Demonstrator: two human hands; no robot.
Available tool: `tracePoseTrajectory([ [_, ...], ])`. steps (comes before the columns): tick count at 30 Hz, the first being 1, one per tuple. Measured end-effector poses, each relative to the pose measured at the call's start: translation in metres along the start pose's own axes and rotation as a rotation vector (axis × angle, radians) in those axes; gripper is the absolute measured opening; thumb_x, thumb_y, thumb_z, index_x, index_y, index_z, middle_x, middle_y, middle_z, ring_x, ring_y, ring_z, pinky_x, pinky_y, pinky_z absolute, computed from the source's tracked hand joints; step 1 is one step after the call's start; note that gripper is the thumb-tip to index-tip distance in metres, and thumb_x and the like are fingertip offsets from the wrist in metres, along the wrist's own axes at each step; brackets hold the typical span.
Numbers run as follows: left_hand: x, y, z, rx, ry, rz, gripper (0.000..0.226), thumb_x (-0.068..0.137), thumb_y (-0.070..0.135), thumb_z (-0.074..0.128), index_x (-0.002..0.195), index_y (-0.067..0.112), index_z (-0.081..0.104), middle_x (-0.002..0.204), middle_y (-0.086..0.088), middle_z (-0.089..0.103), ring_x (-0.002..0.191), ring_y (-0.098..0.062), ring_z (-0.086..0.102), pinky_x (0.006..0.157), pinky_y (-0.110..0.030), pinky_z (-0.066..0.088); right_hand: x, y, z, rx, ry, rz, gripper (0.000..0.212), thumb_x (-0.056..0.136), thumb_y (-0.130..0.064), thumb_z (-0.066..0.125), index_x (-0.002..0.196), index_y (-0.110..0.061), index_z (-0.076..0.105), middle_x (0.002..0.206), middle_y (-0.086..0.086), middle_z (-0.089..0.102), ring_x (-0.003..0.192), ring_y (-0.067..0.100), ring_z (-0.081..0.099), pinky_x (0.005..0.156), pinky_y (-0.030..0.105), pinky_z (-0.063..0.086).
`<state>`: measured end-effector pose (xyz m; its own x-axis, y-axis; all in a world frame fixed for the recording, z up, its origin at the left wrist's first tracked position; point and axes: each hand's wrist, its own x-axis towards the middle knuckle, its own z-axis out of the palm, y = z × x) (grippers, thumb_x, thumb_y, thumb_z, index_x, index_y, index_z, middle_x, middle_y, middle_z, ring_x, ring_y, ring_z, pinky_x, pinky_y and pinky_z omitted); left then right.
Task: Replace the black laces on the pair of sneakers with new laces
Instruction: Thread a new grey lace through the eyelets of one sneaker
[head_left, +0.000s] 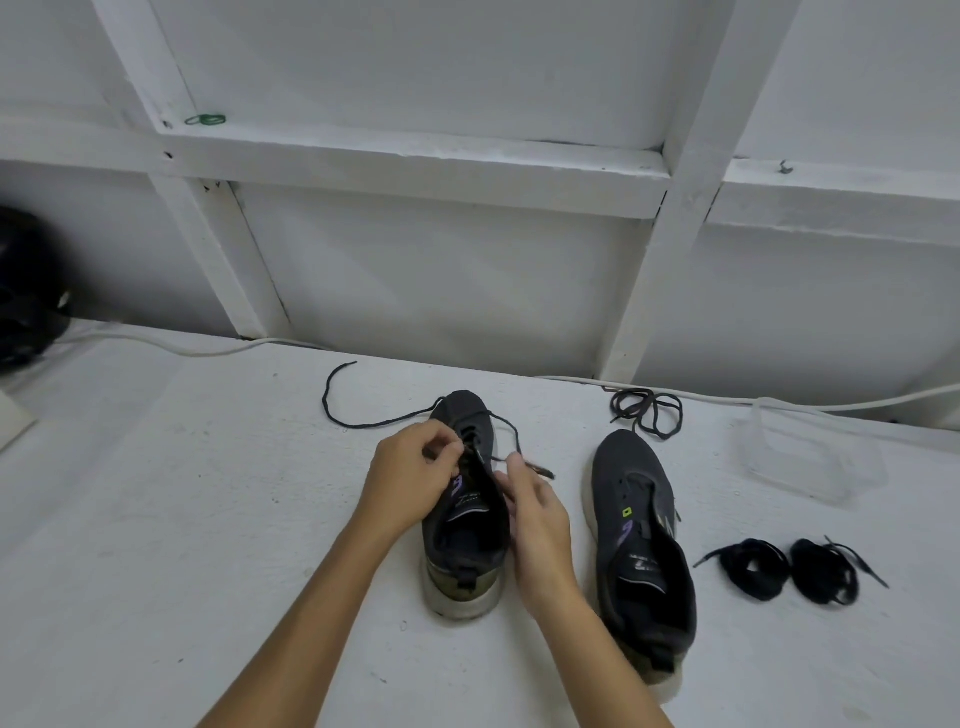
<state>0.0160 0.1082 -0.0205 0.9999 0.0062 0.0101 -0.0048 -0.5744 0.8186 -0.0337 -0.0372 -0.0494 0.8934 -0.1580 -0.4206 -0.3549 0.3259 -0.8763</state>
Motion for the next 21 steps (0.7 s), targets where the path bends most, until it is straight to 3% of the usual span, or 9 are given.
tracePoseTrajectory([
  [3,-0.005,0.006,-0.013,-0.262,-0.065,-0.101,0.010,0.101,0.021,0.054,0.094,0.019,0.061,0.098,0.002,0.069,0.082,-0.008,0.074,0.080,-0.035,0.059,-0.008,0.003,0.004,-0.223,-0.058,-0.177,0.023,0.097,-0.041,0.064,0.114,-0.026,0.071,0.104,-0.012,0.076,0.102,0.006,0.070,0.090,0.023,0.054],
  [6,-0.007,0.007,-0.022,-0.501,0.027,-0.121,0.014,0.105,0.020,0.045,0.093,0.017,0.052,0.100,0.001,0.074,0.092,-0.009,0.069,0.077,-0.031,0.049,-0.009,0.002,0.008,-0.305,-0.060,-0.253,0.032,0.104,-0.041,0.050,0.094,-0.022,0.073,0.091,-0.016,0.072,0.086,0.003,0.065,0.080,0.019,0.050],
  [9,-0.005,0.013,-0.036,-1.158,0.140,-0.256,0.028,0.104,0.015,0.038,0.077,0.014,0.045,0.067,-0.004,0.063,0.074,-0.020,0.067,0.082,-0.038,0.050,-0.008,0.001,0.006,-0.354,-0.009,-0.293,0.046,0.106,-0.039,0.046,0.069,-0.012,0.042,0.065,-0.006,0.042,0.064,0.009,0.038,0.060,0.023,0.033],
  [10,-0.003,0.013,-0.039,-1.187,0.166,-0.291,0.031,0.102,0.014,0.038,0.071,0.013,0.041,0.058,-0.003,0.049,0.060,-0.020,0.057,0.079,-0.040,0.051,-0.010,0.000,0.007,-0.363,-0.005,-0.304,0.045,0.106,-0.037,0.045,0.068,-0.015,0.035,0.064,-0.005,0.037,0.063,0.010,0.034,0.058,0.023,0.030],
  [12,-0.002,0.014,-0.040,-0.709,0.135,-0.263,0.032,0.099,0.021,0.046,0.069,0.012,0.040,0.056,0.002,0.040,0.055,-0.019,0.044,0.070,-0.037,0.048,-0.010,-0.001,0.009,-0.372,0.004,-0.322,0.045,0.106,-0.035,0.045,0.067,-0.017,0.032,0.063,-0.006,0.034,0.062,0.010,0.031,0.057,0.021,0.028],
  [14,-0.004,0.013,-0.032,-0.061,0.012,-0.138,0.023,0.092,0.038,0.063,0.079,0.019,0.060,0.069,0.011,0.057,0.071,-0.009,0.057,0.068,-0.024,0.045,-0.007,0.000,0.010,-0.381,0.006,-0.330,0.046,0.106,-0.034,0.046,0.067,-0.012,0.041,0.063,-0.005,0.039,0.062,0.009,0.035,0.056,0.020,0.031],
  [16,-0.005,0.015,-0.023,0.253,-0.140,-0.060,0.021,0.085,0.047,0.072,0.090,0.027,0.071,0.080,0.014,0.064,0.081,-0.002,0.060,0.065,-0.017,0.041,-0.004,0.001,0.010,-0.386,0.016,-0.335,0.044,0.106,-0.033,0.046,0.075,-0.003,0.052,0.065,-0.002,0.048,0.063,0.008,0.041,0.059,0.022,0.036],
  [19,-0.003,0.025,-0.018,0.438,-0.144,0.038,0.023,0.090,0.042,0.066,0.083,0.022,0.073,0.074,0.008,0.058,0.081,-0.016,0.060,0.066,-0.028,0.040,-0.004,0.001,0.011,-0.368,0.100,-0.333,0.045,0.106,-0.032,0.046,0.068,-0.006,0.046,0.061,-0.004,0.044,0.060,0.008,0.038,0.057,0.024,0.034],
  [21,0.000,0.032,-0.023,0.309,-0.104,0.084,0.022,0.094,0.036,0.061,0.083,0.020,0.070,0.082,0.005,0.059,0.081,-0.015,0.058,0.071,-0.029,0.044,-0.006,0.001,0.014,-0.347,0.149,-0.333,0.046,0.105,-0.030,0.047,0.064,-0.012,0.040,0.058,-0.006,0.039,0.058,0.009,0.035,0.054,0.022,0.031],
])
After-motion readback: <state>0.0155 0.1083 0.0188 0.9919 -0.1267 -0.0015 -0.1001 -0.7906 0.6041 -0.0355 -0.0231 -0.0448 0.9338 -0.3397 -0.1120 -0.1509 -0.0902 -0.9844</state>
